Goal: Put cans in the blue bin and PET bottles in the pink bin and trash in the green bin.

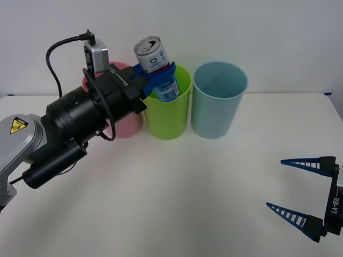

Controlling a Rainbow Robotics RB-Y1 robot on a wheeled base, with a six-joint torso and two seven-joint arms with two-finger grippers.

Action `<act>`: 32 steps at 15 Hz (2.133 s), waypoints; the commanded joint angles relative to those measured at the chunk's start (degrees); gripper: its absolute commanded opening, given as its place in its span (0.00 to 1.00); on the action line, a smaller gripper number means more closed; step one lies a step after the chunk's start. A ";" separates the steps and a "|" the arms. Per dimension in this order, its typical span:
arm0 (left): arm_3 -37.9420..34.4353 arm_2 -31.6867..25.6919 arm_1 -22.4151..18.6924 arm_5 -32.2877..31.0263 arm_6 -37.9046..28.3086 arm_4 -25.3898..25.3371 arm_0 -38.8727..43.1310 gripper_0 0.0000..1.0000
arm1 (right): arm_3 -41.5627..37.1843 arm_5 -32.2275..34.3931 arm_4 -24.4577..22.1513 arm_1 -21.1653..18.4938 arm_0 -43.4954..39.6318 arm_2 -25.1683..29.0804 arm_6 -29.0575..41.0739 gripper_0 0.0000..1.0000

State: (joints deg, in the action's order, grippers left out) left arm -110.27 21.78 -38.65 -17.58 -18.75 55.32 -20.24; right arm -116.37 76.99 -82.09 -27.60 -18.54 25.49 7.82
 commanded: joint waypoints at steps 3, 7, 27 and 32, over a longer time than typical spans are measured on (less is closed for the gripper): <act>7.70 8.54 0.77 5.19 -0.41 -4.34 -13.07 0.00 | 0.00 0.00 0.00 0.00 0.00 0.00 0.00 1.00; 17.64 8.98 7.62 5.27 0.30 -3.11 -20.71 0.00 | 0.00 0.00 0.00 0.00 0.00 0.00 0.00 1.00; 44.71 28.49 14.21 10.90 -4.89 -4.96 -43.39 0.00 | 0.00 0.00 0.00 0.00 0.00 0.00 0.00 1.00; 47.17 29.81 15.00 12.04 -4.80 -4.25 -44.36 0.00 | 0.00 0.00 0.00 0.00 0.00 0.00 0.00 1.00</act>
State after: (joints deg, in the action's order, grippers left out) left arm -63.60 51.59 -23.88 -5.53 -23.68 50.77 -64.55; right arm -116.37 76.99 -82.09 -27.60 -18.54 25.49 7.82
